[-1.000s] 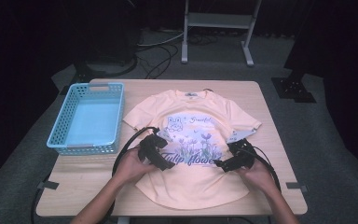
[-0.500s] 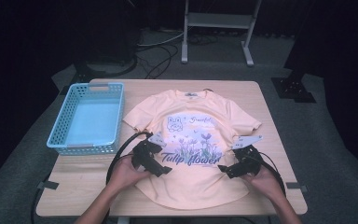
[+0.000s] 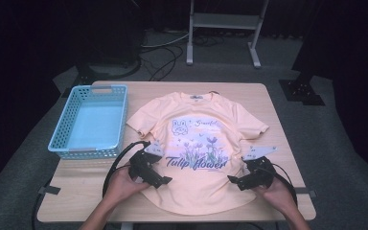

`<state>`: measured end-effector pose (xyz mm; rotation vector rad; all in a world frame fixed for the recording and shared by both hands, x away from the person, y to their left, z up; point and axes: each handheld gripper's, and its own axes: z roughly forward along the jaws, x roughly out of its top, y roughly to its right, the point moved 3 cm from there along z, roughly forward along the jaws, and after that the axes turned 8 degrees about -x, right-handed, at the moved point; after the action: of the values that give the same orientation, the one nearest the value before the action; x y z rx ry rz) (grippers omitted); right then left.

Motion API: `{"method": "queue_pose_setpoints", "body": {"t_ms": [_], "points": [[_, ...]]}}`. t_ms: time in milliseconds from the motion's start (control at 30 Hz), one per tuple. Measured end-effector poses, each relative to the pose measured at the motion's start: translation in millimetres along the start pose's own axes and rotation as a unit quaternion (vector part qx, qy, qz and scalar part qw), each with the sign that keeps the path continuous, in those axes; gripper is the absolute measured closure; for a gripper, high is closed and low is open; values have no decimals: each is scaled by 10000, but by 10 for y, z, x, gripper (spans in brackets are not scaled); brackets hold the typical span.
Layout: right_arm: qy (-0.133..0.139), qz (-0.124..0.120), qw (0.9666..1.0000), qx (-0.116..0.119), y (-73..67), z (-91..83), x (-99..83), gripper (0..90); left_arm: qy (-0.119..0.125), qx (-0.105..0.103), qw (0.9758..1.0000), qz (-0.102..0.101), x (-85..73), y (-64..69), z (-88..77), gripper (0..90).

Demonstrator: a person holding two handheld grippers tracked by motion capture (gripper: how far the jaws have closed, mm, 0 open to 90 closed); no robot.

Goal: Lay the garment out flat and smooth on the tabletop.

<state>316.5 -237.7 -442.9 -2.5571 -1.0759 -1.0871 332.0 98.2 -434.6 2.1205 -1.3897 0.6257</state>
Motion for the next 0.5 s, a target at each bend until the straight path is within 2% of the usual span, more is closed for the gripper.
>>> {"method": "queue_pose_setpoints", "body": {"t_ms": [500], "points": [[71, 144, 9999, -62, 3, -174, -204, 95, 250, 130, 9995, -109, -227, 109, -198, 100]]}}
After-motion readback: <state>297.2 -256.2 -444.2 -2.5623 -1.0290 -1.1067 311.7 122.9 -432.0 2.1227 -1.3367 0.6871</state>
